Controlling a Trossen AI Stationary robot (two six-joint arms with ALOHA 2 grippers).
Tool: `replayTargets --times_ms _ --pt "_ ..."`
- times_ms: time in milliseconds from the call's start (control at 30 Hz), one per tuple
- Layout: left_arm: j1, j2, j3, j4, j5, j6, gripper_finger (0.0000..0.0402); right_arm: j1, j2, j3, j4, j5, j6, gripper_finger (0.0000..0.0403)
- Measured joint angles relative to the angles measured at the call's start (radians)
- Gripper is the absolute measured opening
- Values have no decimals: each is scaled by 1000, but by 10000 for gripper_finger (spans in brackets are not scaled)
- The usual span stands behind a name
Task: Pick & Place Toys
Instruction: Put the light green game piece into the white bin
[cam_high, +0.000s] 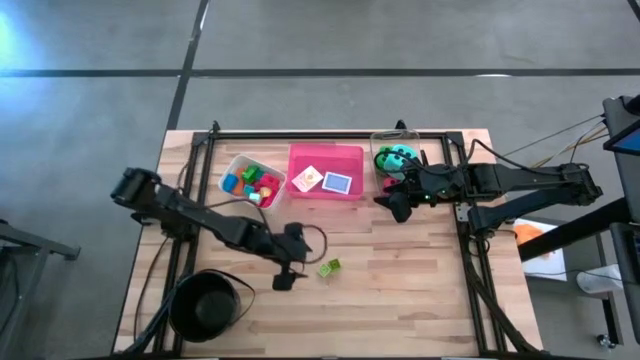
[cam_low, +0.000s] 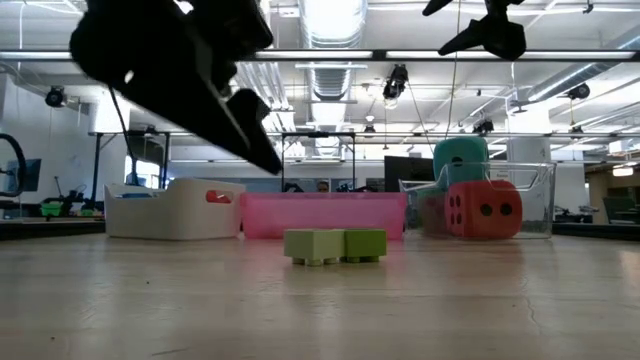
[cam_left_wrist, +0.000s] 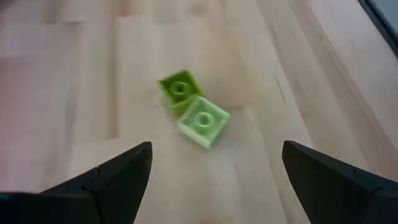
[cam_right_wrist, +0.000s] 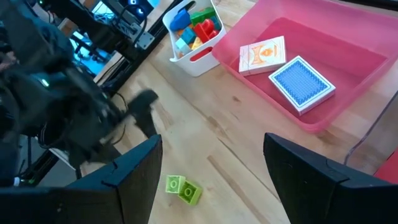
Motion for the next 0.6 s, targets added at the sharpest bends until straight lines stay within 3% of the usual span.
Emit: replayTargets --times_ms 333,600 --pt "7 140 34 103 91 221 362 3 0 0 10 -8 15 271" --pt "25 180 40 127 153 271 362 21 0 0 10 -8 15 271"
